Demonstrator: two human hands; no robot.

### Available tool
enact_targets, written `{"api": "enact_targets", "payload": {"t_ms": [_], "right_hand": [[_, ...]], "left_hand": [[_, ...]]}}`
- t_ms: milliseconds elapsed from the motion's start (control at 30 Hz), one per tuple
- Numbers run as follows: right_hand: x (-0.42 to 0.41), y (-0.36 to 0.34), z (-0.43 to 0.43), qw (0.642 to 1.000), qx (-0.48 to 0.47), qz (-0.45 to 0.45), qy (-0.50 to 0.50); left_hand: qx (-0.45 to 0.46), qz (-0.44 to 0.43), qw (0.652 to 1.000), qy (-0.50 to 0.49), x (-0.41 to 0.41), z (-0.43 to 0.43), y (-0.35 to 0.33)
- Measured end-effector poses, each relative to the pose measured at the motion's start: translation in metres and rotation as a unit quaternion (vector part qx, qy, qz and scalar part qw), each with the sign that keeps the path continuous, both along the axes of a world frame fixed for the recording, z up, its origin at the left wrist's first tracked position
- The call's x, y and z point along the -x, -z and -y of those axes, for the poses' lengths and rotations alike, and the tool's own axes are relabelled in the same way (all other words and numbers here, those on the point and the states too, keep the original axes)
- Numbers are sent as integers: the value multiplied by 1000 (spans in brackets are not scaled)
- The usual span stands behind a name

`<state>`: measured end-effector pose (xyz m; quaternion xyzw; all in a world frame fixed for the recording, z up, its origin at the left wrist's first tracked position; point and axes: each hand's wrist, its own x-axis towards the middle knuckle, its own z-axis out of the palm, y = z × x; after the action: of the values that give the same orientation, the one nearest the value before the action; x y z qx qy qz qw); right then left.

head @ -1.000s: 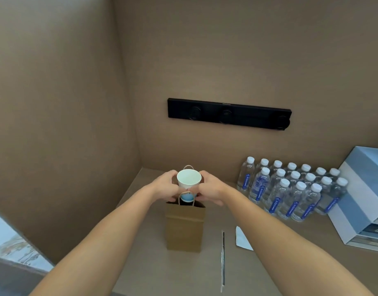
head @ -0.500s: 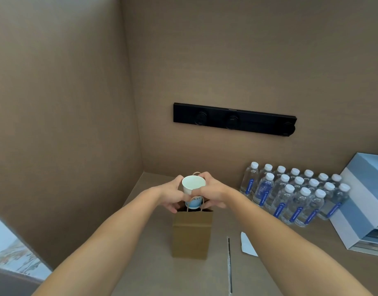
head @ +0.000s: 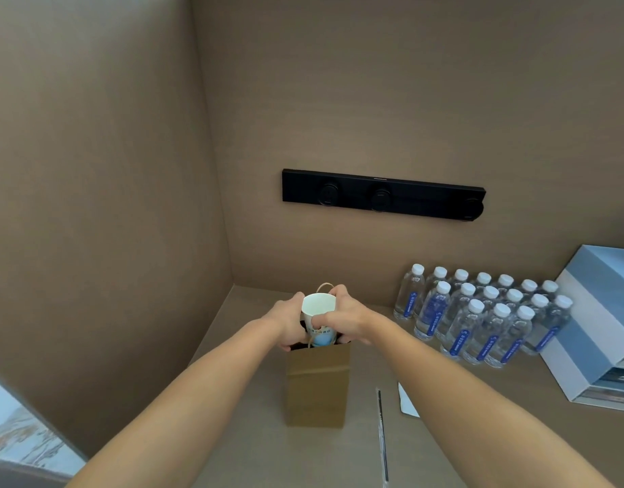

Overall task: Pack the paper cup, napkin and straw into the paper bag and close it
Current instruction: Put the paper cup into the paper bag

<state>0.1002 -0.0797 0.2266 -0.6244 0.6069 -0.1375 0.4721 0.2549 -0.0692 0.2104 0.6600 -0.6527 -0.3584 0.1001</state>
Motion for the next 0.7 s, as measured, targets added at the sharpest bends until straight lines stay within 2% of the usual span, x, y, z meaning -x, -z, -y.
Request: {"api": "enact_targets", "payload": {"t_ms": [133, 433, 700], "right_hand": [[4, 2, -2, 1000, 3, 24, -7], [5, 7, 2, 998, -11, 55, -15], [-1, 1, 6, 998, -1, 28, -62]], "left_hand": [[63, 13, 998, -1, -4, 1, 8], [82, -24, 996, 4, -9, -2, 16], [73, 90, 993, 11, -33, -5, 20]]}}
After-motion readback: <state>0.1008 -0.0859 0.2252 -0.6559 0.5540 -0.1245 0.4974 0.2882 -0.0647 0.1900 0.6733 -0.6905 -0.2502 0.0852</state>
